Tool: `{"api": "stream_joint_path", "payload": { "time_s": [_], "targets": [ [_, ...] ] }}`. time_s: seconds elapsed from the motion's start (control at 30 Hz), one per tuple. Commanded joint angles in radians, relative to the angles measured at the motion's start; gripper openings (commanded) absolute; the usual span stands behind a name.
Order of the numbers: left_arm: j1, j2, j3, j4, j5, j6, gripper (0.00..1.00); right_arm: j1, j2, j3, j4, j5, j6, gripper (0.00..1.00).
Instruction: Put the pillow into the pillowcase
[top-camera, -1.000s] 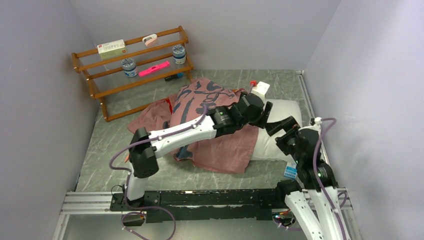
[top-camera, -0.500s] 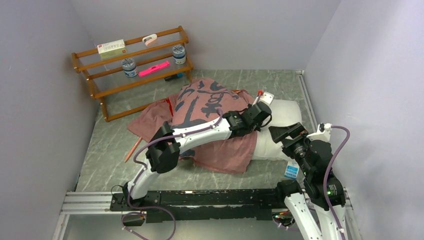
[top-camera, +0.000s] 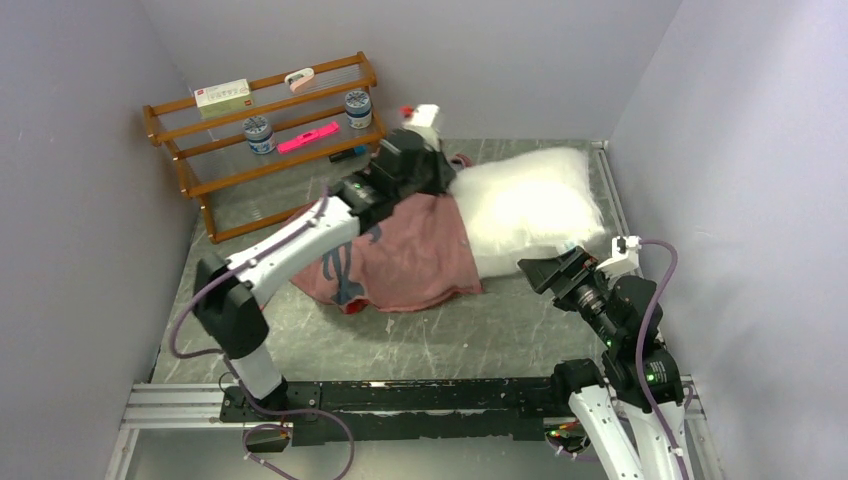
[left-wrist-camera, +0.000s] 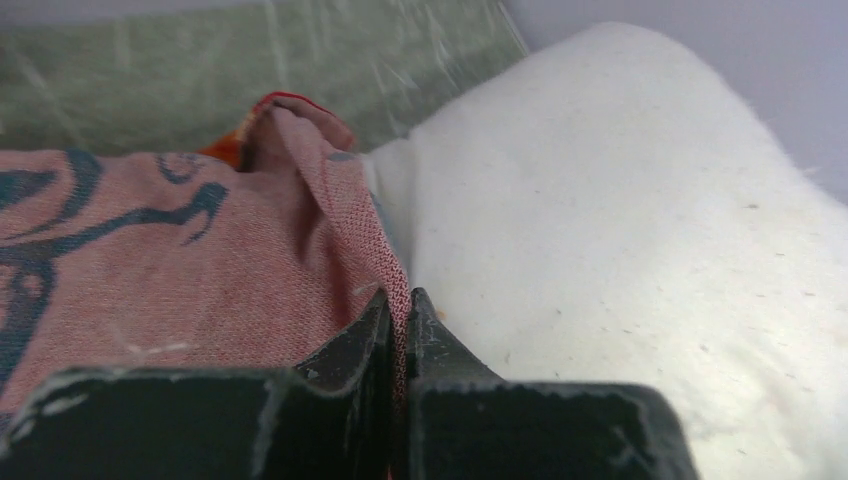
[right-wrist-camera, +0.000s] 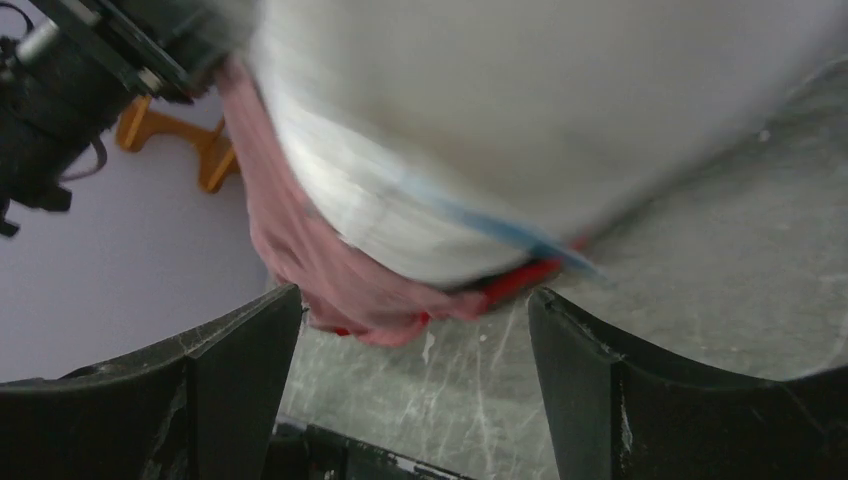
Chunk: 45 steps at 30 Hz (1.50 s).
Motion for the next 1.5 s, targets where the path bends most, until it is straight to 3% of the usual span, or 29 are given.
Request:
{"api": "stream_joint_path", "payload": {
  "time_s": [0.0, 0.27, 0.53, 0.63, 0.77, 0.93, 1.1, 1.27, 1.47],
  "targets": [
    [0.155, -0.153, -0.062, 0.066, 0.101, -0.031, 0.05, 0.005, -0.031, -0.041, 0.121, -0.141, 0.002, 0.84],
    [0.417, -0.311, -0.205, 0.101, 0.284, -0.099, 0.05, 0.005, -0.055, -0.075, 0.152, -0.191, 0.036, 0.70],
    [0.556, -0.416, -0.243, 0.091, 0.458, -0.132, 0.05, 0.005, 0.111, -0.213, 0.327, -0.248, 0.330, 0.44],
    [0.580, -0.439, -0.244, 0.083, 0.486, -0.142, 0.05, 0.006, 0.255, -0.208, 0.390, -0.247, 0.395, 0.56],
    [0.599, -0.463, -0.255, 0.087, 0.510, -0.156, 0.05, 0.011, 0.450, -0.187, 0.510, -0.247, 0.429, 0.63],
    [0.618, -0.477, -0.277, 0.094, 0.545, -0.175, 0.05, 0.041, 0.624, -0.160, 0.675, -0.225, 0.456, 0.63],
    [0.627, -0.492, -0.305, 0.106, 0.563, -0.186, 0.05, 0.169, 0.774, -0.115, 0.784, -0.148, 0.444, 0.63],
    [0.637, -0.507, -0.314, 0.107, 0.570, -0.191, 0.05, 0.282, 0.922, -0.034, 0.828, -0.053, 0.394, 0.64],
    [0.645, -0.518, -0.311, 0.114, 0.618, -0.217, 0.05, 0.321, 1.014, 0.054, 0.738, 0.184, 0.257, 0.62]
  ]
}}
